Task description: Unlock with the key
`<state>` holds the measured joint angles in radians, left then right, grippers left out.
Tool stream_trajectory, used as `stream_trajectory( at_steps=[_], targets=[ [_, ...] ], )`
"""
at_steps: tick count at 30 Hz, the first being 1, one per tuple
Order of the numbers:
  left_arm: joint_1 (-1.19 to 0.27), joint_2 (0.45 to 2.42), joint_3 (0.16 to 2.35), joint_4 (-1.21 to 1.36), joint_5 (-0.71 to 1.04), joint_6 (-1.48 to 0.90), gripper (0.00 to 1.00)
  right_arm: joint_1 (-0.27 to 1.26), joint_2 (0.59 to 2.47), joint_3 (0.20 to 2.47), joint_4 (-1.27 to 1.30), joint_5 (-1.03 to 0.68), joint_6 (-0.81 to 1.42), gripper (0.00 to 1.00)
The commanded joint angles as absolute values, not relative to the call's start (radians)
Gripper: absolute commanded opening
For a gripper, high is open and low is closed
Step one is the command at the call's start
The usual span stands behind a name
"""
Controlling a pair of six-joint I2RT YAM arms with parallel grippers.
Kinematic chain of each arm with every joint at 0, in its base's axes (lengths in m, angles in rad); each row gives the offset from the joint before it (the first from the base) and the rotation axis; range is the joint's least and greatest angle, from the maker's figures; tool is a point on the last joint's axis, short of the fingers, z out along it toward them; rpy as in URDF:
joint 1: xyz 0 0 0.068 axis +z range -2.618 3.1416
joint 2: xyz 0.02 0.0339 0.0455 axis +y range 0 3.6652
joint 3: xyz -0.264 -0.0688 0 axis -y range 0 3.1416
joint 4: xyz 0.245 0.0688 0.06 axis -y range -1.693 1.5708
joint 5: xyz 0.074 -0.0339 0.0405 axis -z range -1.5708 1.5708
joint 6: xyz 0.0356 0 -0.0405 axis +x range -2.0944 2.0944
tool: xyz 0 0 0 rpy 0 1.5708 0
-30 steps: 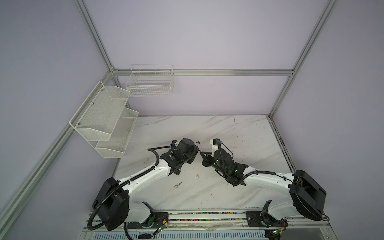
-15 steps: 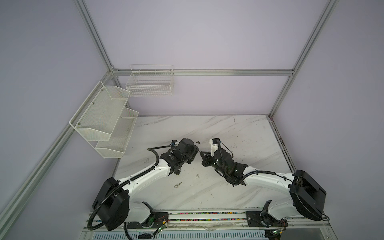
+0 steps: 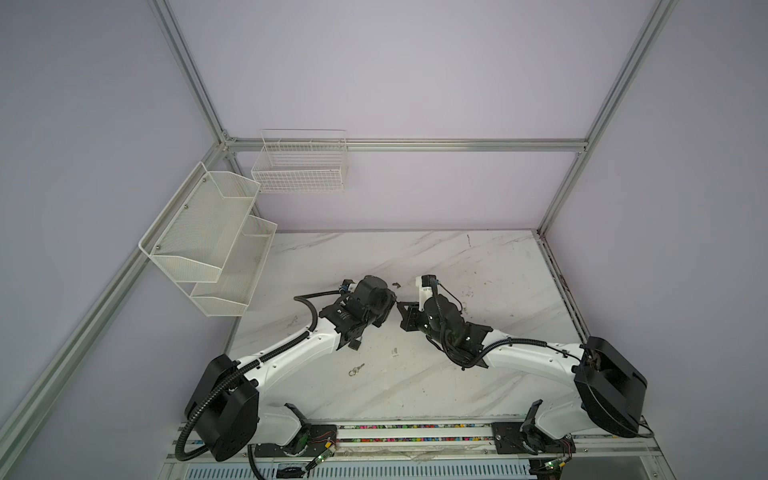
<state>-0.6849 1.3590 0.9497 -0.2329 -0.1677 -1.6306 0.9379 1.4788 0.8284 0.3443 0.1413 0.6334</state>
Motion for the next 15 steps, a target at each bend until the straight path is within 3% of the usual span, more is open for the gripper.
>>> stream_trajectory(
  at_steps=[1, 15],
  targets=[
    [-0.684, 1.351, 0.992, -0.22, -0.156, -1.604, 0.0, 0.937, 1.485, 0.859, 0.322, 0.183, 0.632, 0.0],
    [-0.687, 1.353, 0.999, -0.234, -0.138, -1.598, 0.0, 0.938, 1.506, 0.953, 0.174, 0.295, 0.522, 0.0]
  ],
)
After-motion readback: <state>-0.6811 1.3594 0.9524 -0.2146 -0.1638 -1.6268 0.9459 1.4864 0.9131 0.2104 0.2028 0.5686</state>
